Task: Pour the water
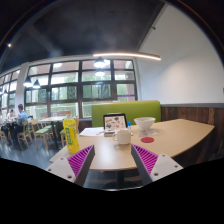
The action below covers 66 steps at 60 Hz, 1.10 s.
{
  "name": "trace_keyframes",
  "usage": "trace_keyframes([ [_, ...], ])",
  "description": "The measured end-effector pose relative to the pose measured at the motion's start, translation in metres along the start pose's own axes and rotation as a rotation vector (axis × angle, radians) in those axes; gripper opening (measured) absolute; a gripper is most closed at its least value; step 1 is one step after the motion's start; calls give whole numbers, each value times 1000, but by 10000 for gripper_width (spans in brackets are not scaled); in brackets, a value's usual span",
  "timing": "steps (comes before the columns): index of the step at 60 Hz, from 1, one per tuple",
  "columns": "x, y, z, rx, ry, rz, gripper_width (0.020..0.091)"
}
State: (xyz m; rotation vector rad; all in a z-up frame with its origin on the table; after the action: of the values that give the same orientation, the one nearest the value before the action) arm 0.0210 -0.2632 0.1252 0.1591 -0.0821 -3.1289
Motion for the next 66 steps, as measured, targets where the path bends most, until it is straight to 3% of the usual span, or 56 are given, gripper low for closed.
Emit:
trace_keyframes([
  [19, 20, -6, 0, 27, 8, 78, 804],
  [38, 154, -81, 6, 78, 40, 259, 807],
  [62, 227, -258, 9, 96, 132, 152, 830],
  [65, 233, -275, 7, 105, 139, 139, 806],
  [66, 232, -280, 2, 116, 147, 134, 710],
])
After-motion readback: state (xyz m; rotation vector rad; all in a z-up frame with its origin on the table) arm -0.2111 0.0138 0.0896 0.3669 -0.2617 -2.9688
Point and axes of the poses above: the point between the fingertips, and its own axes, seen from behind it with the camera up: x to the left, z up, y backward, against the way the camera looks, the point moved 3 cm from there along y, backward, against the way the camera looks, and after that the axes turned 9 degrees about y, right-handed, at the moved point
